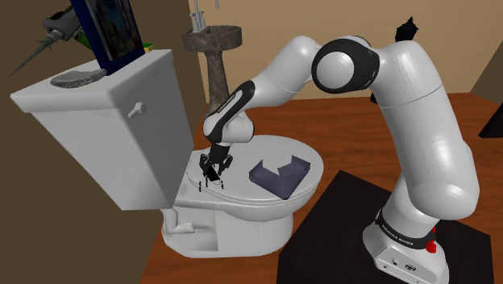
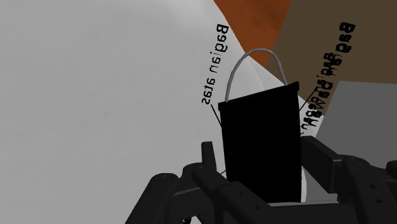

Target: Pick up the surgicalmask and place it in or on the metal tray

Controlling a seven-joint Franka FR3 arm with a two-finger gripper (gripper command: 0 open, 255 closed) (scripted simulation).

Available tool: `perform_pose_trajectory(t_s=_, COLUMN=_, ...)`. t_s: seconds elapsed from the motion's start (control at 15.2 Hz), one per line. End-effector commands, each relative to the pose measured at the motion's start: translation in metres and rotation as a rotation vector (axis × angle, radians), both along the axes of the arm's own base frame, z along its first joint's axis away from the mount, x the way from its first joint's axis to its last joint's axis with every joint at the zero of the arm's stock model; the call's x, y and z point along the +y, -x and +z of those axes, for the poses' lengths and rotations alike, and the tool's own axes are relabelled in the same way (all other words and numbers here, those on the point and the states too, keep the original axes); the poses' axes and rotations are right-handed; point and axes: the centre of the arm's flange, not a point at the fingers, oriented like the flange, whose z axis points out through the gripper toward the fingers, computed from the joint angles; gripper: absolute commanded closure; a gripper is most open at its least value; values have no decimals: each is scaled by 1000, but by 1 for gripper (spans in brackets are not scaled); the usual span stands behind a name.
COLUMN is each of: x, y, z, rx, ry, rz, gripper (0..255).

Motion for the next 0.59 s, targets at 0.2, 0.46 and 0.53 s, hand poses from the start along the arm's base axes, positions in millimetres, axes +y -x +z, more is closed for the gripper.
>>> perform_pose_trajectory(t_s=0.2, x=0, y=0, z=0, rx=0, ry=0, rz=0, gripper=255)
perform_pose_trajectory(t_s=0.46, x=0, y=0, z=0, rx=0, ry=0, rz=0, gripper=255)
perform_pose_trajectory(t_s=0.53, x=0, y=0, z=5, rx=0, ry=0, rz=0, gripper=255)
